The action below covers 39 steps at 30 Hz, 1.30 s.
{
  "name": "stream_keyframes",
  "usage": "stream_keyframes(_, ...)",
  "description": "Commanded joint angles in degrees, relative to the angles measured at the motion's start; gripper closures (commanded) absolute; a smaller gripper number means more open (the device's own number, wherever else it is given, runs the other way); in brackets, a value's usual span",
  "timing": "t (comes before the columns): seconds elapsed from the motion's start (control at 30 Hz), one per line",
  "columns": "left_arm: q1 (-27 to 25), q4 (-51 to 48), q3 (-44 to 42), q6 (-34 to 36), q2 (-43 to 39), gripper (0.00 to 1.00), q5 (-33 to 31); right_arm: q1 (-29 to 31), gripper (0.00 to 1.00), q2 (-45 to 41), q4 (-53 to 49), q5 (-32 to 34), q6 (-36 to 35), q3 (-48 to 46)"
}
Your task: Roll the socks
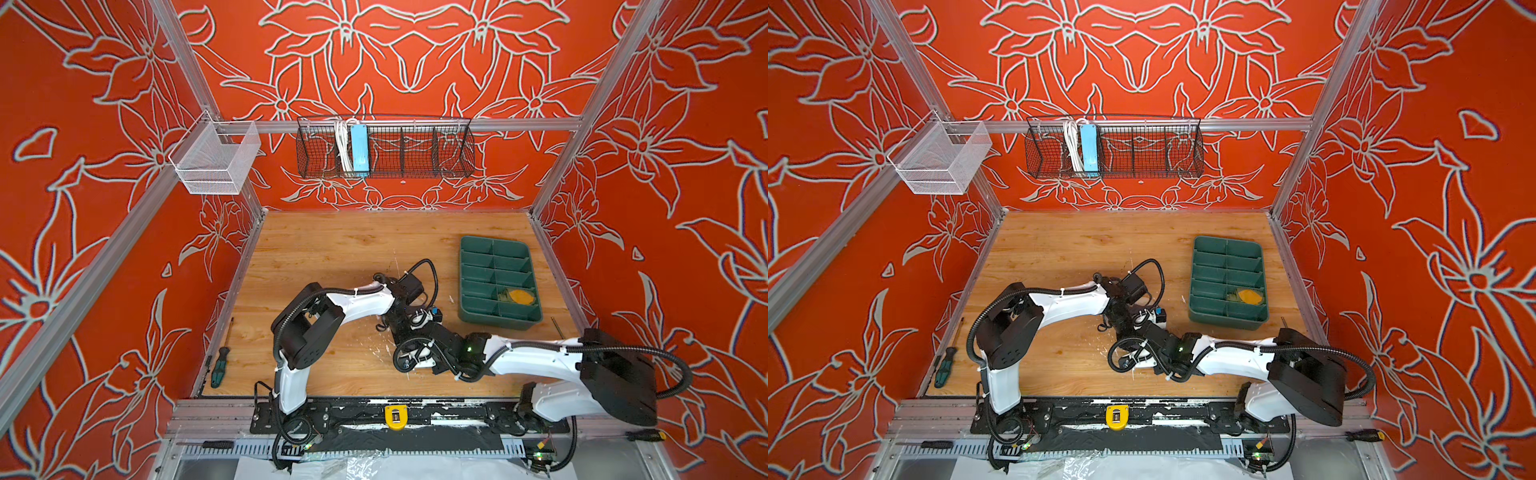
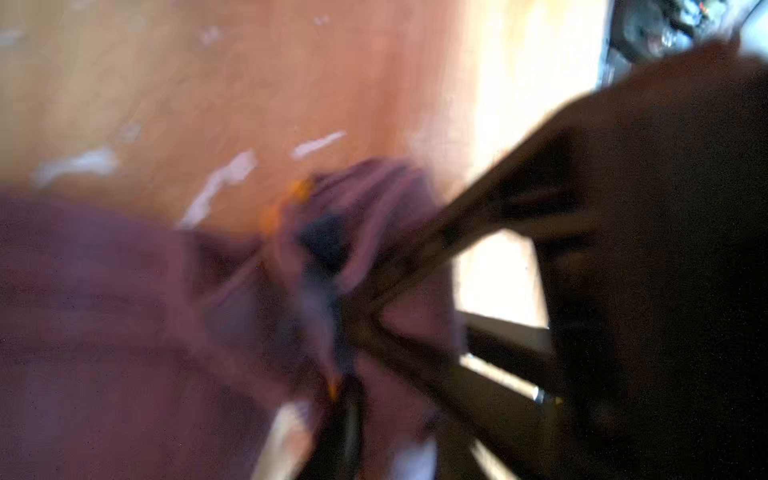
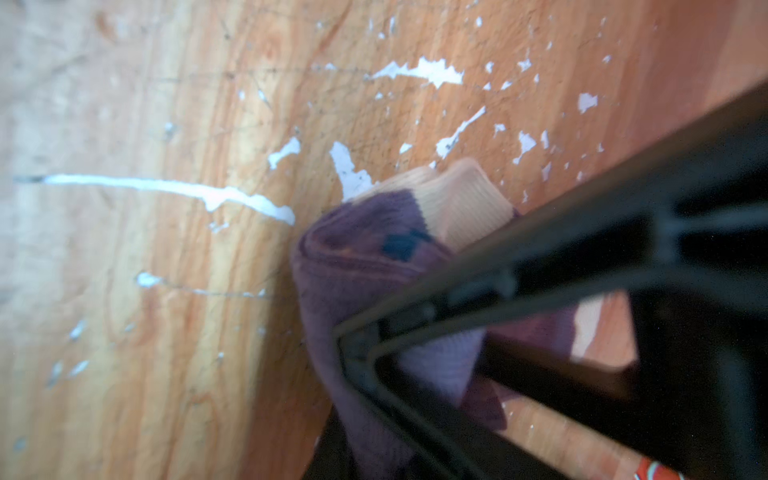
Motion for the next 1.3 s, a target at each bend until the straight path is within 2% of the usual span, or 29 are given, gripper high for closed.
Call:
stream_keyframes(0.0,-0.38,4.32,-1.38,-1.73,-5.55,0.61,-1.73,0.19,1.00,2.19,-14.50,-6.70,2.12,2.66)
stream_keyframes(0.07,-0.38,7.53,-3.29,-3.24,-8.51,0.55,-4.01,0.14,1.00,3.06,-17.21,-7.86,3.28,4.00)
stream_keyframes(0.17,-0.29,14.72,-8.14,-6.16,-14.91,0.39,-10.79,-0.16,1.00,3.07,-18.95,-9.58,4.32,4.91)
stream_keyframes(0.23,-0.29,21.02,-13.02,-7.48,-20.63,0.30,-17.88,-0.47,1.00,2.87,-19.69,-10.75,4.35,5.01)
stream_keyframes(0.33,-0.28,31.07,-19.96,-8.14,-30.22,0.26,-31.07,-1.84,1.00,2.31,-20.79,-12.66,4.48,5.76)
stream_keyframes(0.37,-0.29,34.32,-22.10,-7.43,-33.12,0.26,-35.47,-2.62,1.00,2.16,-21.57,-13.72,4.50,6.15)
stream_keyframes(0.43,-0.13,41.38,-26.10,-3.89,-40.17,0.19,-45.22,-4.73,1.00,2.49,-24.06,-15.70,4.99,7.80)
stream_keyframes(0.47,0.13,44.06,-27.28,-1.38,-43.00,0.17,-47.63,-5.83,1.00,2.74,-25.46,-16.70,5.26,8.82)
stream_keyframes(0.57,1.60,45.70,-27.33,6.25,-50.71,0.13,-46.61,-9.52,1.00,4.27,-29.44,-21.05,6.73,12.49)
stream_keyframes(0.73,2.03,33.23,-21.48,16.96,-57.45,0.13,-33.42,-14.11,1.00,8.02,-34.81,-27.20,7.42,17.33)
stream_keyframes(0.9,1.86,29.83,-23.61,29.35,-60.76,0.15,-18.70,-15.57,1.00,13.94,-39.53,-29.47,6.29,22.00)
stream_keyframes(1.0,0.35,27.95,-24.44,32.80,-59.55,0.15,-14.50,-15.90,1.00,17.70,-41.94,-30.71,6.61,24.67)
stream_keyframes(1.1,-4.96,27.96,-26.38,34.91,-57.04,0.15,-18.93,-15.95,1.00,20.99,-44.43,-30.87,7.34,27.15)
stream_keyframes(1.2,-14.34,35.25,-32.06,35.79,-53.65,0.17,-34.10,-15.95,1.00,23.13,-46.56,-29.82,8.61,29.08)
stream_keyframes(1.27,-19.80,38.49,-35.62,37.69,-50.08,0.17,-40.98,-15.94,1.00,23.48,-46.70,-29.05,9.01,29.27)
